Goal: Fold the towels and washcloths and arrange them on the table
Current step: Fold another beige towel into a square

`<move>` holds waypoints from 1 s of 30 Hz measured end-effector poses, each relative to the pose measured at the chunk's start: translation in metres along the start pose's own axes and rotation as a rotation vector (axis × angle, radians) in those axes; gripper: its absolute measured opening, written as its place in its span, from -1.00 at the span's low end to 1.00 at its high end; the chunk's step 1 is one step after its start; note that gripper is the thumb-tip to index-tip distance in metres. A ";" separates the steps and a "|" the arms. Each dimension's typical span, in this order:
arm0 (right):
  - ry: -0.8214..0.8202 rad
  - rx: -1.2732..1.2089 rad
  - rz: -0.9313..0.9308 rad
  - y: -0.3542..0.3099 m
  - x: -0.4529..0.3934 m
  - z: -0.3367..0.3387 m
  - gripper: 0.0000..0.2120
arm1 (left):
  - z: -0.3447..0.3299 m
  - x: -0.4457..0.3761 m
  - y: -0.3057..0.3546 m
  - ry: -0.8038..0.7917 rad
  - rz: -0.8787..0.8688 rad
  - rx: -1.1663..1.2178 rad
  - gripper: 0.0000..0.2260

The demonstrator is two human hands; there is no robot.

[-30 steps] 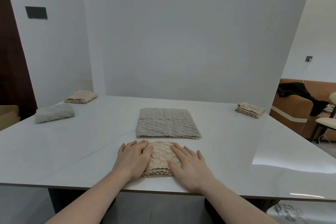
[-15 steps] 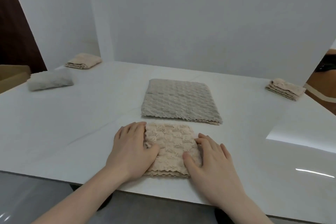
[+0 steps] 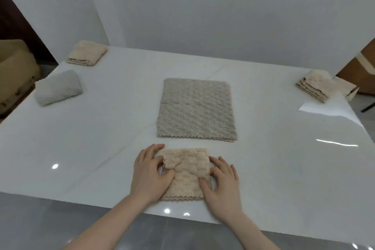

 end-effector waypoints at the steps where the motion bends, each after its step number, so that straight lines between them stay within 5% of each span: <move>1: -0.064 -0.060 -0.062 -0.007 -0.003 0.009 -0.90 | 0.007 0.001 0.007 -0.084 0.046 0.002 -0.70; 5: -0.197 -0.377 -0.455 -0.069 0.012 0.075 -0.85 | 0.070 0.036 0.062 -0.321 0.311 0.312 -0.94; 11: -0.058 -0.564 -0.554 -0.140 0.060 0.148 -0.90 | 0.149 0.095 0.103 -0.329 0.353 0.683 -0.66; 16: -0.018 -0.635 -0.579 -0.158 0.087 0.162 -0.69 | 0.170 0.111 0.115 -0.338 0.240 0.538 -0.82; 20: 0.004 -0.696 -0.571 -0.167 0.091 0.171 -0.87 | 0.185 0.104 0.127 -0.230 0.150 0.431 -0.76; 30: 0.054 -0.812 -0.565 -0.167 0.090 0.201 -0.85 | 0.190 0.096 0.157 -0.272 0.127 0.498 -0.75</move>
Point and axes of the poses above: each hand's wrist, its own x-axis away from the middle knuckle, its own z-axis out of the back of the hand, y = z × x, the point moved 3 cm from there along -x, towards the middle knuckle, and after that the axes turned 5 degrees about z, right-handed, at the moved point
